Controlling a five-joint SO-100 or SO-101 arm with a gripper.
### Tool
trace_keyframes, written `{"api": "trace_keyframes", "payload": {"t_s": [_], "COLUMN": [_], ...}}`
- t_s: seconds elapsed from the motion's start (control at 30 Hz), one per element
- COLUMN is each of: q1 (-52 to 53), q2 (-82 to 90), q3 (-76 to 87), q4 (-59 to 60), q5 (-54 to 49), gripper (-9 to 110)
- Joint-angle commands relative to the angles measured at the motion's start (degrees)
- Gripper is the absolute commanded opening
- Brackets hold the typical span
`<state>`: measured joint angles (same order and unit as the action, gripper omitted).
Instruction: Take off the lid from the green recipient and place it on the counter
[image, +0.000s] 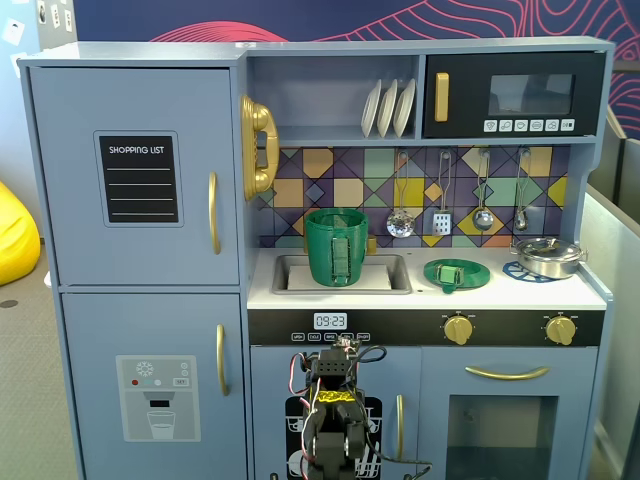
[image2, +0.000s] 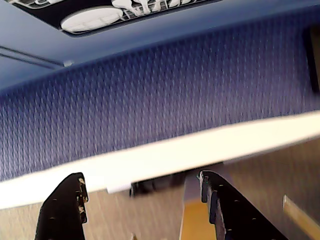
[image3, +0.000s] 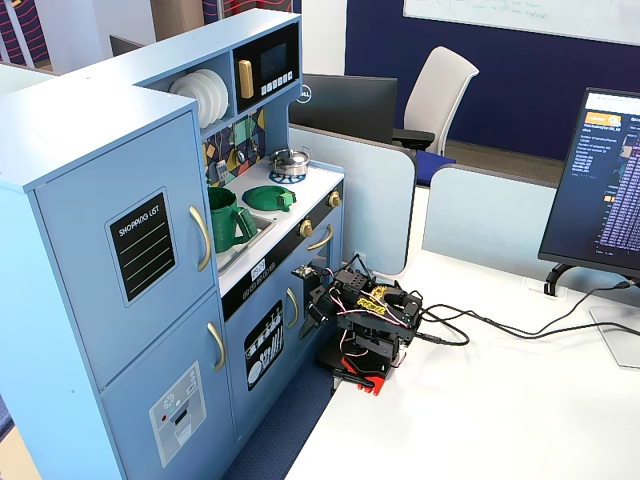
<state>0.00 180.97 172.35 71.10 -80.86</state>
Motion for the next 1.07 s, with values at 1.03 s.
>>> {"api": "trace_keyframes", "payload": {"t_s": [1.03], "q1": [2.11], "q2": [1.14], "q3": [-0.62], "q4": [16.7], "q5": [-7.12], "gripper": [15]}}
